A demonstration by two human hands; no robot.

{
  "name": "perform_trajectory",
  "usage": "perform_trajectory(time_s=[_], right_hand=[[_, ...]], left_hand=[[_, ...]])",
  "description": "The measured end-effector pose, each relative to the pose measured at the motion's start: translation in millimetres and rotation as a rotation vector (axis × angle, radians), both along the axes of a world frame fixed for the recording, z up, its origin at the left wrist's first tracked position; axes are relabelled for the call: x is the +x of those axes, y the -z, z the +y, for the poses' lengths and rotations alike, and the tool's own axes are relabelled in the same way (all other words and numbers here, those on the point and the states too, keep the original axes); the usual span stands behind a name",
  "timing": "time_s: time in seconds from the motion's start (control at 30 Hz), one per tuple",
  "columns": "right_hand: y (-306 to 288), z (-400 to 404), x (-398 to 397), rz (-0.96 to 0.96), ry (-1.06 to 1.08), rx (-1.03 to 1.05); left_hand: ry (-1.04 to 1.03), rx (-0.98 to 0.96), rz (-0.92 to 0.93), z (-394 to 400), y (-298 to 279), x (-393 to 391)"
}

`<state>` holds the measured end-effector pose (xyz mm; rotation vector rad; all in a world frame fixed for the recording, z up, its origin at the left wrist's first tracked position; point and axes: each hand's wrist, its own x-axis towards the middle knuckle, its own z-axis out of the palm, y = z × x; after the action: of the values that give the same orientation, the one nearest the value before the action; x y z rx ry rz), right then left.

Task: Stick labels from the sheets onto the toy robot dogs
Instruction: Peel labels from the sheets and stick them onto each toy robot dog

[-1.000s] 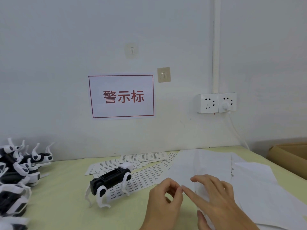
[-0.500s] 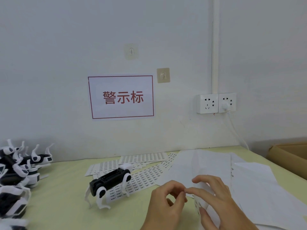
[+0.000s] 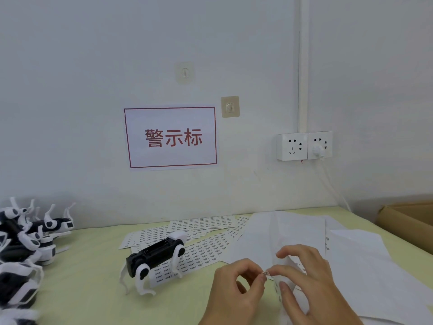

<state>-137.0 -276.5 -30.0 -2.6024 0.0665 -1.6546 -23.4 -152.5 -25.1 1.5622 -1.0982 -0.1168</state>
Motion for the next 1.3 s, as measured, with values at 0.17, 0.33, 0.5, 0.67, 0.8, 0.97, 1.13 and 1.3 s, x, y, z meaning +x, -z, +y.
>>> perform_trajectory(time_s=[0.17,0.33,0.5,0.67,0.8,0.97,1.13,1.3], right_hand=[[5.5,-1.3,2.5,-0.027,0.054,0.015],[5.7,0.7,3.2,-0.008,0.129,0.0],[7.1,2.7,3.4,0.007,0.192,-0.045],[5.7,-2.3,1.8,0.027,0.216,0.041],[6.0,-2.2,1.6,0.035,0.164,0.096],[5.1,1.5,2.1,0.026,0.114,0.125],[5.5,1.6,1.0,0.021,0.098,0.157],[4.6,2.4,-0.3,0.058,0.086,0.212]], left_hand=[[0.029,0.029,-0.002,0.0,0.3,-0.6],[0.039,0.043,-0.003,-0.1,0.7,-0.2],[0.036,0.035,-0.024,-0.6,2.3,0.7],[0.032,0.023,-0.03,-1.3,4.3,2.2],[0.037,0.023,-0.037,-2.1,4.5,2.0],[0.066,0.012,-0.055,-1.5,4.1,-0.2],[0.071,0.009,-0.112,-2.1,5.6,-0.4],[0.032,0.016,-0.16,-1.2,7.6,-1.3]])
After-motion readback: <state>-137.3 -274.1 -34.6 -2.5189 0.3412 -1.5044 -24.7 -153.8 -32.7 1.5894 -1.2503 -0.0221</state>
